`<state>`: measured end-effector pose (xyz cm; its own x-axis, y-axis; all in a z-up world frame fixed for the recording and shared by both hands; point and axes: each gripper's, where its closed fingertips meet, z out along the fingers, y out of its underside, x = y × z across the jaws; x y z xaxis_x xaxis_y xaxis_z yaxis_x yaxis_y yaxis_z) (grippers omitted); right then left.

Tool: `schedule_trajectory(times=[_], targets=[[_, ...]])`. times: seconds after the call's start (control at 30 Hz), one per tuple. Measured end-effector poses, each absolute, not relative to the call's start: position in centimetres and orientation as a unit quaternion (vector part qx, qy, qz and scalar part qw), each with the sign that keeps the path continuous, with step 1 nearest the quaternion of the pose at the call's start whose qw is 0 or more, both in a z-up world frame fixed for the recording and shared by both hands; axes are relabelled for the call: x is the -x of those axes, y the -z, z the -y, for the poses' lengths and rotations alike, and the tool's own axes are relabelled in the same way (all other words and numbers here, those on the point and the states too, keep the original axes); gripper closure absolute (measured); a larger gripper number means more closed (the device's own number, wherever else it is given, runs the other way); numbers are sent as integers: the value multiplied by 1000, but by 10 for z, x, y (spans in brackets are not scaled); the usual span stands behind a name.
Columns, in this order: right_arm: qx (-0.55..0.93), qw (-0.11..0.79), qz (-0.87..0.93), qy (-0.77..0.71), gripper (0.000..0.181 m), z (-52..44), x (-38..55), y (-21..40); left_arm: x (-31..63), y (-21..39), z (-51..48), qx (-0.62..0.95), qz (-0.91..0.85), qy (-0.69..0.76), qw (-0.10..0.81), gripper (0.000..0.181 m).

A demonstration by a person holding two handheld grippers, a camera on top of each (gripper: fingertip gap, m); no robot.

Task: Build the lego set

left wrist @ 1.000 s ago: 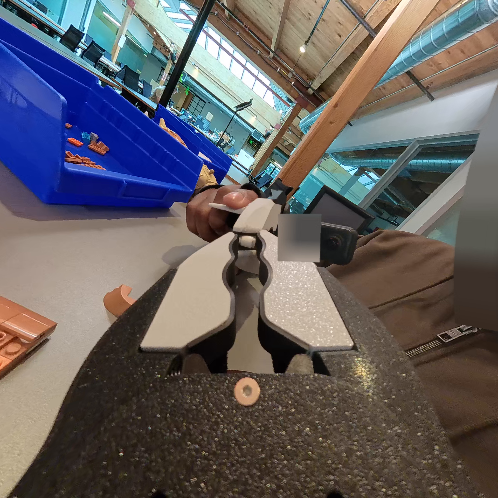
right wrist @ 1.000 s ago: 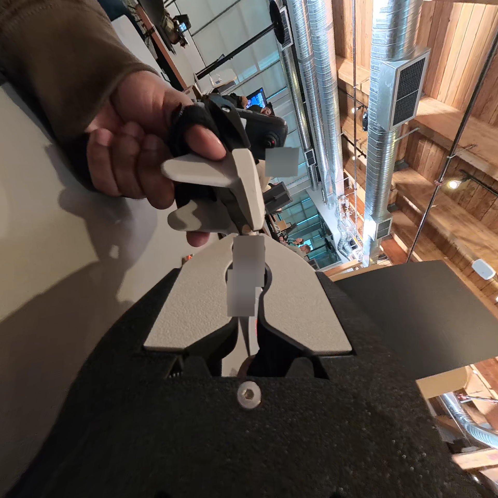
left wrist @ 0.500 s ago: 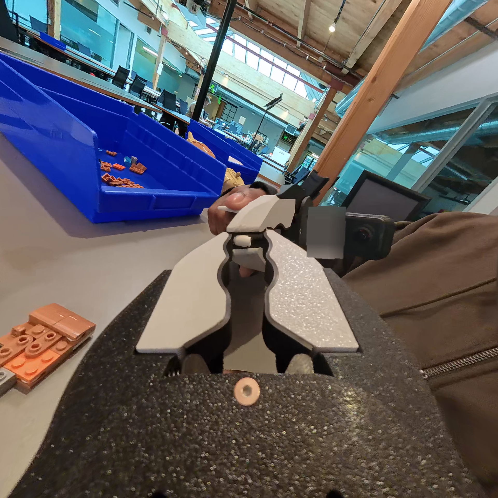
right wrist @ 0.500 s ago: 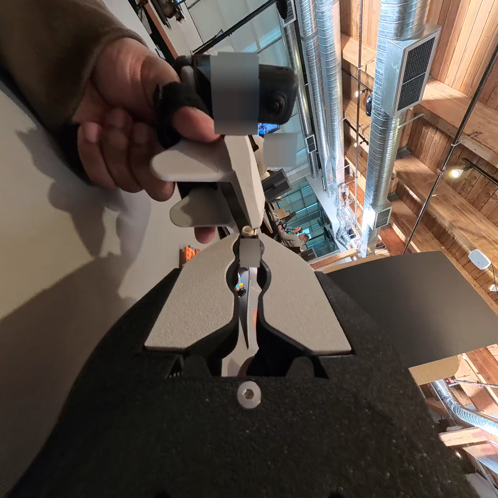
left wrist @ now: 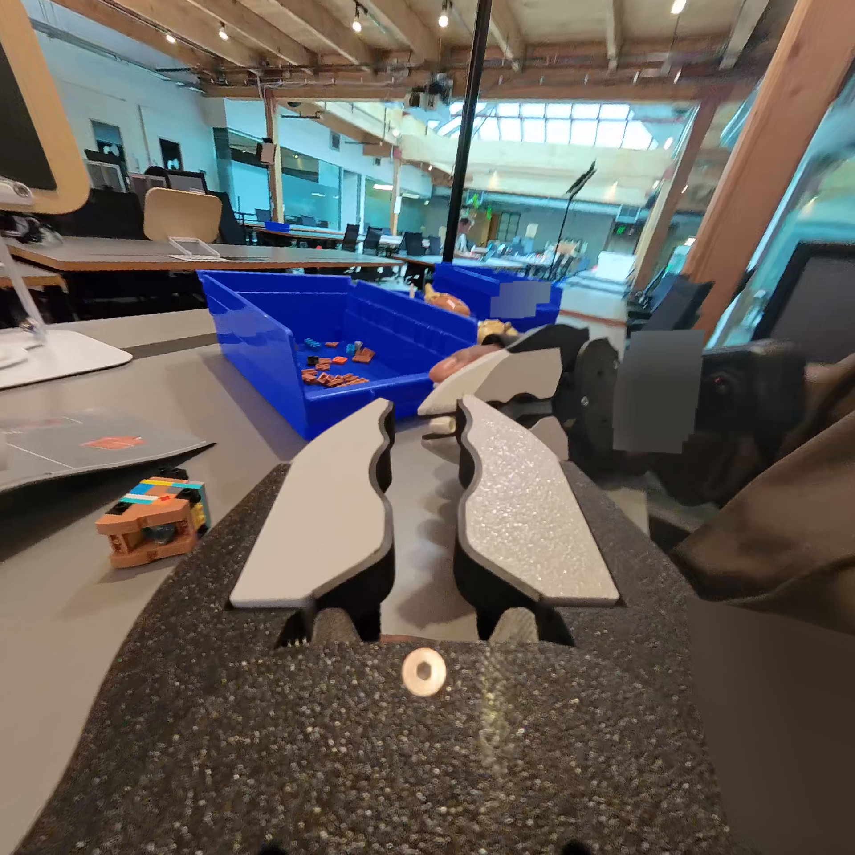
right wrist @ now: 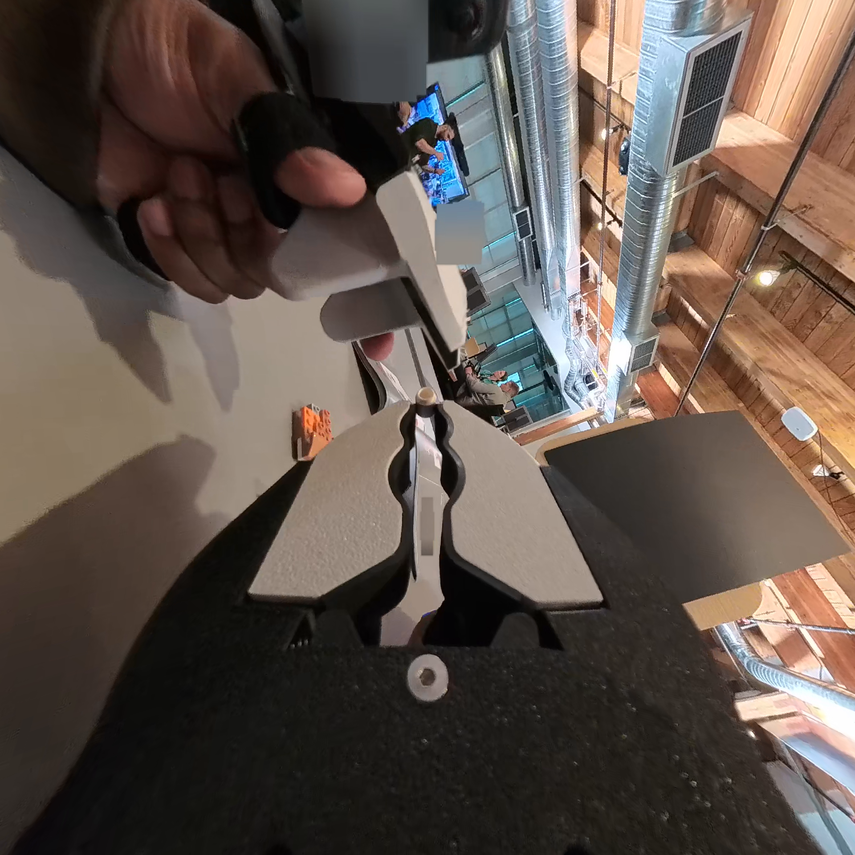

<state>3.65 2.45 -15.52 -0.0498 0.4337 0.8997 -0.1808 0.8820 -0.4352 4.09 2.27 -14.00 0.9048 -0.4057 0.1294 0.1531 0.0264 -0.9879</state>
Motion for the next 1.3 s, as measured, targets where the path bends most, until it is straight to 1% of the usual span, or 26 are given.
schedule_trajectory(times=[0.23, 0.47, 0.8, 1.1, 1.2, 1.3], targets=[[98, 688, 690, -203, 174, -29, -34, 157, -50, 159, -31, 710, -148, 89, 683, 167], [87, 699, 690, -166, 174, -30, -32, 160, -49, 161, -33, 714, -147, 67, 681, 172], [79, 712, 687, -125, 174, -32, -30, 161, -48, 160, -34, 714, -137, 71, 682, 169], [71, 717, 684, -114, 174, -30, -30, 162, -46, 163, -34, 722, -133, 73, 675, 172], [83, 716, 679, -140, 173, -29, -31, 159, -46, 160, -31, 716, -124, 114, 678, 173], [106, 694, 679, -214, 171, -26, -34, 154, -46, 153, -27, 699, -108, 185, 682, 173]])
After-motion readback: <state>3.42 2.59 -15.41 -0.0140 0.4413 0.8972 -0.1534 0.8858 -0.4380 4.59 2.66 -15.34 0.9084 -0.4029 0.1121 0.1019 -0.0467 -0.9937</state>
